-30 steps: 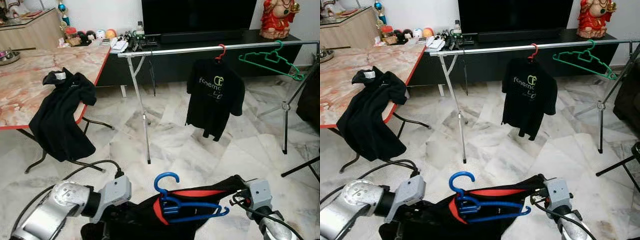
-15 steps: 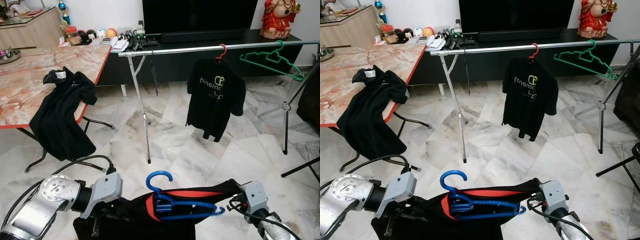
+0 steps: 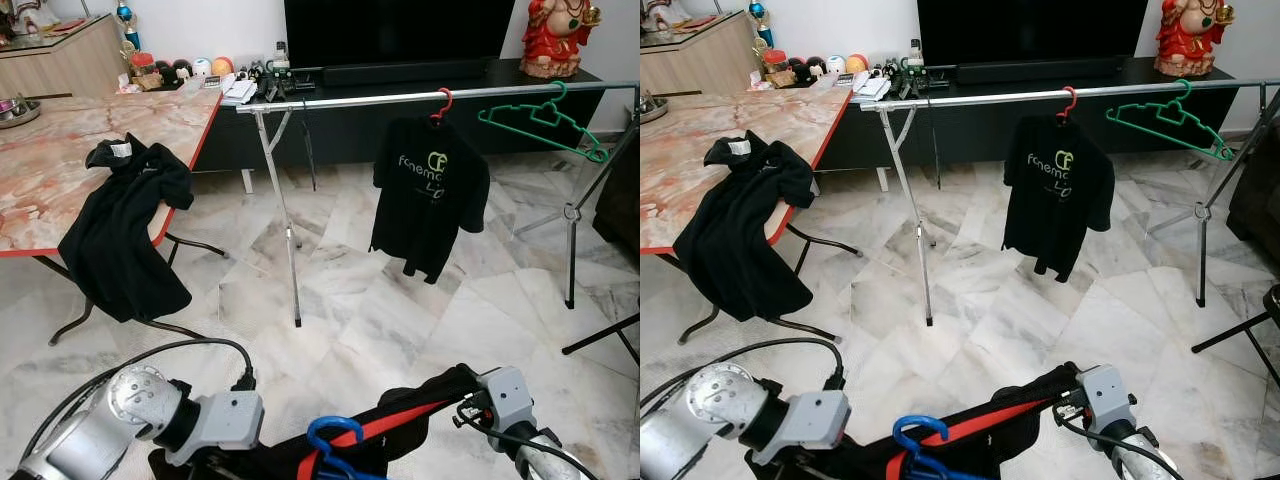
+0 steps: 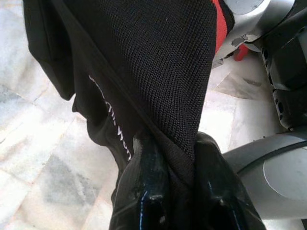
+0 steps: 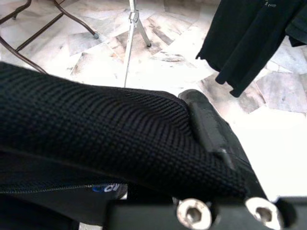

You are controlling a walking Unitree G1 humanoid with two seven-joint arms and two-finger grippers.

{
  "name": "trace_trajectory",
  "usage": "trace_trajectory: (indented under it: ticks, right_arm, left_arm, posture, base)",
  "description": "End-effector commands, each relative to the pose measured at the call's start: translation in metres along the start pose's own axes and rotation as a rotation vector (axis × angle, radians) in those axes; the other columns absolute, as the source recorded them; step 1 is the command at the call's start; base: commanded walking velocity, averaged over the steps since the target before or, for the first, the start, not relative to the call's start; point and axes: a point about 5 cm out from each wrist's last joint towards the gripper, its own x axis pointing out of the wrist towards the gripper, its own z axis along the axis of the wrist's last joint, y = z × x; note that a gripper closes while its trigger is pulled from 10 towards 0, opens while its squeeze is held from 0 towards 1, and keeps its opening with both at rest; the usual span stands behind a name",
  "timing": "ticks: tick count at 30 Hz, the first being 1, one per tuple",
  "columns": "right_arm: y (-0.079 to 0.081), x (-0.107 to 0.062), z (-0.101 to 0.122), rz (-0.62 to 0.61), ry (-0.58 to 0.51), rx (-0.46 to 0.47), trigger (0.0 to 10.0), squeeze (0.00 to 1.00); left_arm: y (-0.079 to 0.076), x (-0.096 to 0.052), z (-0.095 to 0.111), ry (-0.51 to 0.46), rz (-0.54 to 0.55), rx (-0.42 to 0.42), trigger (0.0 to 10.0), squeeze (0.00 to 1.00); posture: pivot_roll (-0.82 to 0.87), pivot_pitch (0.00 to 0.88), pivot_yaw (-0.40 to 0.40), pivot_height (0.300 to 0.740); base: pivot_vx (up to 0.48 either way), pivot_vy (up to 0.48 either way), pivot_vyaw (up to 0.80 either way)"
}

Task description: Hang hanger

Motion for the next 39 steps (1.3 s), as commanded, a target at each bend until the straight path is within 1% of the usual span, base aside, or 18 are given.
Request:
trace_trajectory:
  ticks: [1,2,3,5,6,9,15,19,23,27,28,29,30,32,34,35,37,39]
  right_arm:
    - [-0.01,-0.004,-0.003,-0.053,0.017,0.035,10.0,0.17]
    - [-0.01,-0.004,-0.003,-0.046,0.017,0.045,10.0,0.17]
    - [-0.002,-0.002,-0.005,0.023,0.029,0.086,10.0,1.0]
    - [0.0,-0.001,-0.005,0.041,0.033,0.096,10.0,1.0]
    - [0.012,-0.002,-0.009,0.165,0.06,0.098,10.0,1.0]
    - [0.03,-0.006,-0.016,0.366,0.105,0.074,10.0,1.0]
    - [0.033,-0.006,-0.015,0.429,0.115,0.096,10.0,1.0]
    - [0.036,-0.013,-0.019,0.541,0.156,0.11,10.0,1.0]
    - [0.03,-0.019,-0.021,0.601,0.186,0.117,10.0,1.0]
    - [0.006,-0.019,-0.005,0.593,0.123,0.128,10.0,1.0]
    - [-0.003,-0.017,0.005,0.557,0.08,0.126,10.0,1.0]
    - [-0.003,-0.017,0.005,0.557,0.08,0.126,10.0,1.0]
    - [-0.01,-0.015,0.012,0.532,0.05,0.124,10.0,1.0]
    - [-0.033,-0.008,0.039,0.436,-0.081,0.146,10.0,1.0]
    - [-0.052,-0.004,0.066,0.364,-0.199,0.138,10.0,1.0]
    - [-0.057,-0.004,0.074,0.348,-0.232,0.136,10.0,1.0]
    - [-0.066,-0.002,0.103,0.346,-0.346,0.145,10.0,1.0]
    - [-0.068,-0.002,0.125,0.378,-0.425,0.143,10.0,1.0]
  left_arm:
    - [-0.006,0.007,-0.01,0.077,-0.027,-0.005,10.0,0.0]
    - [-0.006,0.008,-0.011,0.089,-0.027,-0.001,10.0,0.0]
    - [-0.006,0.012,-0.014,0.105,-0.022,0.001,10.0,0.0]
    - [-0.006,0.012,-0.015,0.107,-0.021,0.001,10.0,0.0]
    - [-0.005,0.013,-0.015,0.1,-0.016,-0.006,10.0,0.0]
    - [-0.001,0.016,-0.013,0.079,0.019,-0.015,10.0,0.0]
    - [-0.001,0.02,-0.012,0.076,0.015,-0.012,10.0,0.0]
    - [-0.002,0.023,-0.011,0.06,0.007,-0.011,10.0,0.0]
    - [-0.002,0.024,-0.011,0.057,0.008,-0.008,10.0,0.0]
    - [0.0,0.026,-0.01,0.038,0.026,-0.025,10.0,0.0]
    - [0.002,0.028,-0.008,-0.009,0.044,-0.047,10.0,0.0]
    - [0.002,0.028,-0.008,-0.009,0.044,-0.047,10.0,0.0]
    - [0.003,0.028,-0.007,-0.043,0.056,-0.063,10.0,0.0]
    - [0.008,0.03,0.0,-0.204,0.109,-0.144,10.0,0.0]
    - [0.011,0.031,0.003,-0.294,0.141,-0.199,10.0,0.0]
    - [0.012,0.031,0.003,-0.311,0.149,-0.211,10.0,0.0]
    - [0.012,0.036,0.002,-0.329,0.158,-0.234,10.0,0.0]
    - [0.012,0.042,0.001,-0.332,0.168,-0.25,10.0,0.0]
  posture:
    - [0.03,0.067,0.017,0.74]
    - [0.03,0.067,0.017,0.74]
    - [0.03,0.067,0.019,0.74]
    - [0.03,0.067,0.019,0.74]
    - [0.03,0.066,0.019,0.74]
    - [0.03,0.066,0.019,0.74]
    - [0.02,0.06,0.018,0.74]
    - [0.02,0.051,0.02,0.74]
    - [0.02,0.041,0.019,0.74]
    - [0.01,0.03,0.023,0.74]
    - [0.01,0.029,0.024,0.74]
    - [0.01,0.029,0.024,0.74]
    - [0.01,0.028,0.024,0.74]
    - [0.01,0.03,0.026,0.74]
    - [0.0,0.036,0.025,0.74]
    - [0.0,0.037,0.025,0.74]
    - [-0.01,0.043,0.026,0.74]
    - [-0.01,0.045,0.025,0.74]
  base:
    - [0.0,0.0,0.0]
    - [0.0,0.0,0.0]
    - [0.0,0.0,0.0]
    - [0.0,0.0,0.0]
    - [0.0,0.0,0.0]
    - [0.0,0.0,0.0]
    - [0.0,0.0,0.0]
    - [0.0,0.0,0.0]
    - [0.0,0.0,0.0]
    - [0.0,0.0,0.0]
    - [0.0,0.0,0.0]
    - [0.0,0.0,0.0]
    - [0.0,0.0,0.0]
    - [0.0,0.0,0.0]
    - [0.0,0.0,0.0]
    - [0.0,0.0,0.0]
    - [0.0,0.0,0.0]
    - [0.0,0.0,0.0]
